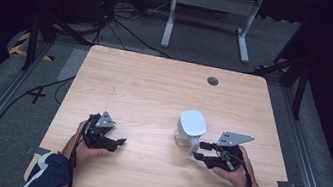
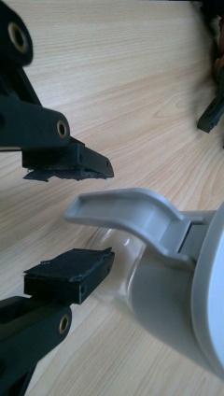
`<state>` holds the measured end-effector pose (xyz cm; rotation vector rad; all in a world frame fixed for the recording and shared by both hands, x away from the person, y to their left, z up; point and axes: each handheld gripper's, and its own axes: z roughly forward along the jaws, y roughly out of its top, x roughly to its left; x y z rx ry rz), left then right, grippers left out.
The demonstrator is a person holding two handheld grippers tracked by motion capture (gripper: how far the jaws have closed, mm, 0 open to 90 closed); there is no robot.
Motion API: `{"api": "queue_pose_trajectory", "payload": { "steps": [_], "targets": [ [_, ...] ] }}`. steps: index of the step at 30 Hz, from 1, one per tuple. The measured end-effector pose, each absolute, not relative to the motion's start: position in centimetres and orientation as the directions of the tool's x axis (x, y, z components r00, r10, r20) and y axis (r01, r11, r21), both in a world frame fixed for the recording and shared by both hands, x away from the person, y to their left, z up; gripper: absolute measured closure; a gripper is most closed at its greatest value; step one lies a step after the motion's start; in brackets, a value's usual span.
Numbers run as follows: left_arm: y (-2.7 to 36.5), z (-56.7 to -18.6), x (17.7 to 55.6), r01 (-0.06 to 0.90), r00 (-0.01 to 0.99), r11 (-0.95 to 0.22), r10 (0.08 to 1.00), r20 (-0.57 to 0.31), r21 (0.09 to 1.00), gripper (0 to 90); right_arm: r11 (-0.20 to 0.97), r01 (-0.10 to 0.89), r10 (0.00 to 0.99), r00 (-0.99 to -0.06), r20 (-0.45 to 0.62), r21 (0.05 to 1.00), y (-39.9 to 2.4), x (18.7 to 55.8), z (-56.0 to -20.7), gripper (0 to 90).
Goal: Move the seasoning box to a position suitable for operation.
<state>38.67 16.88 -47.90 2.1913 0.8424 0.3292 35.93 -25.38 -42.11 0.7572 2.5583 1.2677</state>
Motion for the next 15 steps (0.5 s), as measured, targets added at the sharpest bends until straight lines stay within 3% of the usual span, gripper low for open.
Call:
{"api": "queue_pose_trajectory", "payload": {
  "steps": [11, 15],
  "targets": [
    [16.9, -47.9, 38.8, 0.462, 0.756, -0.506, 0.654, -0.025, 0.728, 24.3, 0.505, 0.282, 0.543, -0.838, -0.047, 0.815, -28.0, 35.8, -40.7, 62.6],
    [16.9, -47.9, 38.7, 0.464, 0.754, -0.503, 0.656, -0.026, 0.729, 24.3, 0.488, 0.273, 0.554, -0.831, -0.053, 0.829, -28.3, 35.7, -40.1, 71.5]
  ]
}}
